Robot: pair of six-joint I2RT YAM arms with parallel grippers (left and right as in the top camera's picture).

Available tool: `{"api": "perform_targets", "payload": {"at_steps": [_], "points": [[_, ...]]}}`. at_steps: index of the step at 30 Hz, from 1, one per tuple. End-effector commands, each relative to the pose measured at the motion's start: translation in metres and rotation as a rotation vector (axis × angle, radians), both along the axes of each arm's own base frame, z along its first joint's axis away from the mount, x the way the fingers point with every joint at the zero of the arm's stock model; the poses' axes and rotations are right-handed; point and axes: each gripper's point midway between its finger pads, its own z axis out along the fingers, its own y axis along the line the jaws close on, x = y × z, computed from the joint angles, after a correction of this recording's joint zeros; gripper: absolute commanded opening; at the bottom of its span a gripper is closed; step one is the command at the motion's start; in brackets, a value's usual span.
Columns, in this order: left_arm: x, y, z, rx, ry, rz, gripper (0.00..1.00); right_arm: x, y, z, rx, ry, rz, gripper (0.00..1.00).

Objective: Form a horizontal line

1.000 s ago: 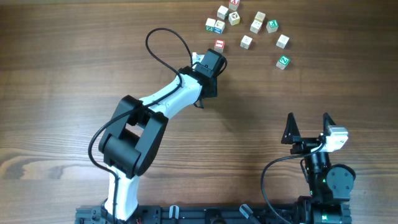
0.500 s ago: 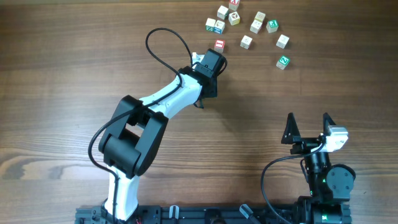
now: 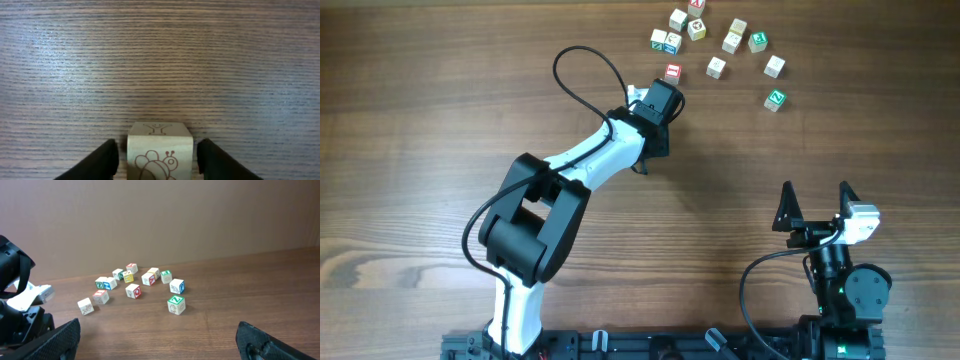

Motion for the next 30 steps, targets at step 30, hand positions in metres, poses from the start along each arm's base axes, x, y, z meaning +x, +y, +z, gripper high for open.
{"api": "perform_targets", "payload": {"at_steps": [30], "points": [[-0.077, 0.146, 0.228, 0.111, -0.239, 0.229, 1.00, 0.000, 0.004, 0.002, -0.018, -0.010, 0.020, 1.00]]}}
